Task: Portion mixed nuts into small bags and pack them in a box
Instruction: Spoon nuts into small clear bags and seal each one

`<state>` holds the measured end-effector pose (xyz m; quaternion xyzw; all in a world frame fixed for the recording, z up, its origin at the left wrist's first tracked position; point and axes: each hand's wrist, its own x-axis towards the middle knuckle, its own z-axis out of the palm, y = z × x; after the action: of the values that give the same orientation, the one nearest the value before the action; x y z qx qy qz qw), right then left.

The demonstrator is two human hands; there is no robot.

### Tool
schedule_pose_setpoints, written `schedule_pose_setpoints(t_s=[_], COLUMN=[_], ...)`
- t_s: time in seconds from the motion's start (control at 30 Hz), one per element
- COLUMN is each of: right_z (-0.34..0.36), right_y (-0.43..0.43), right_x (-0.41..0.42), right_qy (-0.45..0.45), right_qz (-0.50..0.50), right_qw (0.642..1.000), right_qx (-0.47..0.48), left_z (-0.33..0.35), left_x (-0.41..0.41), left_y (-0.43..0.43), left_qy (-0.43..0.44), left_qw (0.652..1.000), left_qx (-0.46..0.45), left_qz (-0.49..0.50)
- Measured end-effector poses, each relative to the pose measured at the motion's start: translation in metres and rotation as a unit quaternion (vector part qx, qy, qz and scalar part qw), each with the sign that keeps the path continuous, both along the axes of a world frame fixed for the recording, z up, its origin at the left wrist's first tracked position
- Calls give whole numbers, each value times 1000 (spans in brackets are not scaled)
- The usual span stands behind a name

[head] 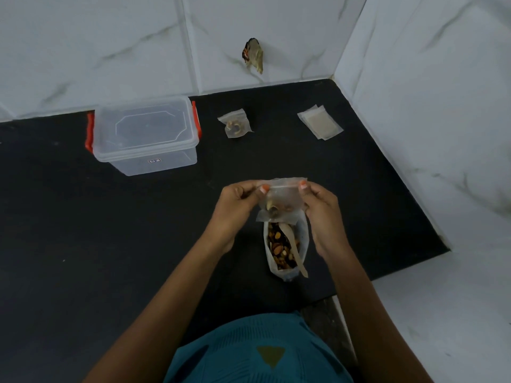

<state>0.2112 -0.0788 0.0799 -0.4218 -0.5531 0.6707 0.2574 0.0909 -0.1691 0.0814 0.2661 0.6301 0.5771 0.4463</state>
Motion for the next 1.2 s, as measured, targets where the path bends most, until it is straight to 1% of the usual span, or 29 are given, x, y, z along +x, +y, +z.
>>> schedule_pose_setpoints(t_s=[0.1, 0.2, 0.3, 0.4, 0.53, 0.6, 0.77, 0.93, 1.07, 1.2], right_z=[-3, -6, -11, -17, -28, -34, -58, -78, -89, -99], right_y=[15, 32, 50, 70, 103, 118, 157, 200, 232, 249], right_x=[-4, -12, -21, -33, -54, -63, -97, -130, -150, -161], right_qy=[-22, -56, -60, -38, -54, -72, -91, -112, -139, -165], right_qz=[45, 75, 64, 48, -30, -45, -31, 17, 26, 48], right_qw=[999, 995, 995, 997, 998, 996, 993, 984, 976, 971], right_qx=[2, 30, 43, 46, 27, 37, 69, 136, 166, 169], left_z=[0, -2, -6, -13, -26, -34, -54, -66, -77, -90], left_x=[-11, -20, -26, -34, -47, -55, -76, -99, -120, -132], left_y=[11, 24, 42, 63, 90, 105, 155, 202, 232, 250], left_qy=[-49, -56, -69, -68, -103, -108, -61, 45, 57, 55], left_qw=[998, 998, 996, 989, 983, 983, 989, 991, 988, 986], left_qx=[-23, -19, -2, -5, -9, -19, -49, -89, -122, -128], left_qz=[-18, -11, 63, 129, 151, 146, 125, 84, 80, 88])
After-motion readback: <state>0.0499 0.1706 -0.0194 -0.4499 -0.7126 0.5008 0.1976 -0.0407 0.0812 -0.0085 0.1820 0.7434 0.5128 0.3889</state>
